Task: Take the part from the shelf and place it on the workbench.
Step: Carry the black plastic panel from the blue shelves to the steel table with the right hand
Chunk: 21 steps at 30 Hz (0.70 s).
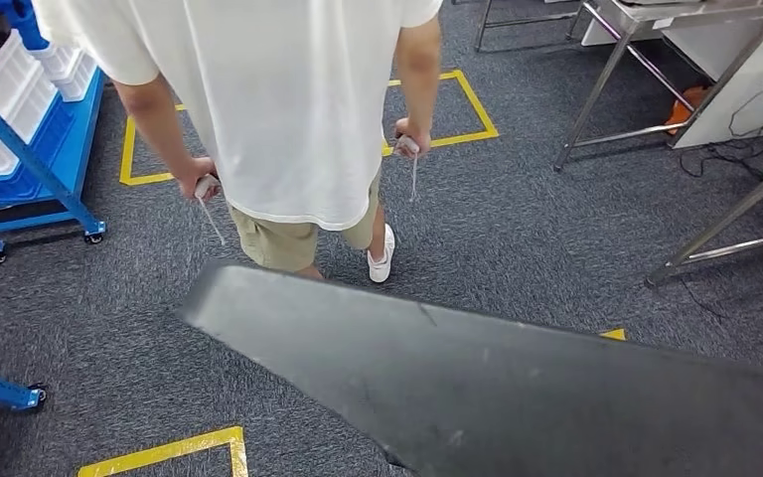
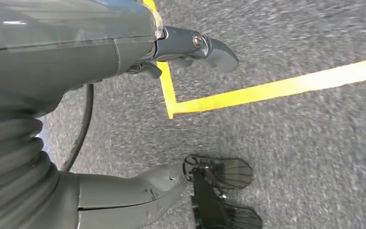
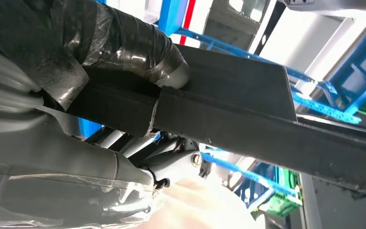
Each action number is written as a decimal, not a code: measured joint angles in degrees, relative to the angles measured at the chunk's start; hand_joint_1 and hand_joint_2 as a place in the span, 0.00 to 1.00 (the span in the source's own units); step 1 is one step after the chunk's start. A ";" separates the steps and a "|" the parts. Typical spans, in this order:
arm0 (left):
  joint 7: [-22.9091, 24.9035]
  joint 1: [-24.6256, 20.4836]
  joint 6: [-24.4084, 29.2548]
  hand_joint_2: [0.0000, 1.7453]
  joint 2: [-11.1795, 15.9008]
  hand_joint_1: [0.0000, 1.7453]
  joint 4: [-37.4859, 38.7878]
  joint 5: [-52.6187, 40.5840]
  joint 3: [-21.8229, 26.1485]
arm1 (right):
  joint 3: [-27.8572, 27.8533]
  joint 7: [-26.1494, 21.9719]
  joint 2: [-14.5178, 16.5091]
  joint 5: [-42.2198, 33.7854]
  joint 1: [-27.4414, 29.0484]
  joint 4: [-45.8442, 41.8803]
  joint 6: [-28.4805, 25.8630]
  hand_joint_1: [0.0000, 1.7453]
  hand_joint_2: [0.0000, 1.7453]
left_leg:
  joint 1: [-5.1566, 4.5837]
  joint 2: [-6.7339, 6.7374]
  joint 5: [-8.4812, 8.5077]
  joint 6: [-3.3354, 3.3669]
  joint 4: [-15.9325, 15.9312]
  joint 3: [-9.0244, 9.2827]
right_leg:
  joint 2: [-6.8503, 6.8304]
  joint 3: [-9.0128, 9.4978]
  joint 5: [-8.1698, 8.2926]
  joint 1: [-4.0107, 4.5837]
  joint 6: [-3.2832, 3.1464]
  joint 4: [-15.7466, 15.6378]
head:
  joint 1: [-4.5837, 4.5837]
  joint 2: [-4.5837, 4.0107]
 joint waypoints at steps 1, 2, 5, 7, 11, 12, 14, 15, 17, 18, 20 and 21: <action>0.01 -0.04 0.04 1.00 0.12 0.00 0.00 -0.04 0.01 | 0.01 -0.11 0.02 0.02 0.11 0.02 0.11 0.97 1.00 | 0.05 -1.31 -1.54 -0.17 2.57 -1.07 | 0.48 0.23 0.10 -0.26 -0.19 -0.29 | -0.02 0.00; 0.01 0.01 0.09 1.00 0.26 0.00 0.00 -0.08 0.02 | 0.01 -0.18 0.04 0.09 0.22 0.06 0.27 0.97 1.00 | 0.20 -2.81 -3.41 -0.29 6.31 -2.76 | 0.97 0.29 0.10 -0.33 -0.30 -0.29 | -0.02 0.00; 0.07 0.46 0.29 1.00 0.63 0.00 0.00 -0.07 0.15 | 0.01 -0.27 0.07 0.54 0.61 0.26 0.78 0.97 1.00 | 0.48 -4.31 -6.43 -0.81 16.20 -8.04 | 2.90 0.16 -0.06 -0.48 -0.40 0.23 | -0.03 0.00; 0.11 0.58 0.35 1.00 0.73 0.00 0.00 -0.05 0.25 | 0.01 -0.30 0.07 0.92 0.90 0.33 0.78 0.97 1.00 | 0.83 -4.59 -3.11 -1.23 13.06 -7.11 | 4.31 0.12 -0.34 -0.78 -0.10 0.84 | -0.02 0.00; 0.15 0.66 0.47 1.00 0.68 0.00 0.02 0.08 0.47 | 0.01 -0.40 0.07 1.24 1.06 0.33 0.70 0.97 1.00 | 1.65 -8.25 2.41 -1.68 0.62 -1.92 | 6.71 -0.44 -0.58 -1.17 1.09 1.69 | -0.01 0.00; 0.17 0.65 0.52 1.00 0.69 0.00 0.02 0.17 0.58 | 0.01 -0.42 0.07 1.25 1.10 0.32 0.70 0.97 1.00 | 1.53 -8.34 2.33 -1.42 0.13 -1.73 | 7.27 -0.70 -0.41 -1.22 1.38 1.72 | -0.02 0.00; 0.20 0.53 0.59 1.00 0.68 0.00 0.02 0.31 0.81 | 0.01 -0.42 0.07 1.26 1.22 0.31 0.70 0.97 1.00 | 1.46 -7.28 2.53 -0.68 -0.05 -1.70 | 7.59 -1.10 -0.40 -1.32 1.87 1.85 | -0.01 0.00; 0.20 0.46 0.60 1.00 0.67 0.00 0.02 0.35 0.93 | 0.01 -0.42 0.07 1.26 1.20 0.31 0.70 0.97 1.00 | 1.48 -6.71 2.61 -0.31 -0.14 -1.67 | 6.60 -1.54 -1.08 -1.29 2.12 2.79 | 0.00 0.00; 0.19 0.48 0.60 1.00 0.67 0.00 0.02 0.39 1.14 | 0.01 -0.42 0.07 1.26 1.07 0.31 0.67 0.97 1.00 | 1.38 -5.42 2.61 0.31 -0.24 -1.63 | 3.60 -4.01 -4.26 -1.30 2.63 8.30 | 0.02 0.00; 0.18 0.57 0.60 1.00 0.67 0.00 0.02 0.42 1.24 | 0.01 -0.39 0.07 1.25 1.01 0.31 0.65 0.97 1.00 | 1.24 -4.75 2.52 0.52 -0.23 -1.63 | 2.56 -6.02 -6.26 -1.35 2.83 12.50 | 0.02 0.00; 0.18 0.66 0.60 1.00 0.67 0.00 0.02 0.45 1.37 | 0.01 -0.25 0.08 1.22 1.03 0.36 0.63 0.97 1.00 | 1.02 -3.40 2.35 0.69 -0.19 -1.59 | 2.02 -9.15 -8.34 -1.44 2.94 18.81 | 0.02 0.00; 0.18 0.62 0.60 1.00 0.67 0.00 0.02 0.46 1.39 | 0.01 -0.14 0.10 1.20 1.04 0.39 0.63 0.97 1.00 | 0.94 -2.80 2.23 0.73 -0.19 -1.48 | 1.95 -9.25 -7.73 -1.38 2.81 18.99 | 0.02 0.00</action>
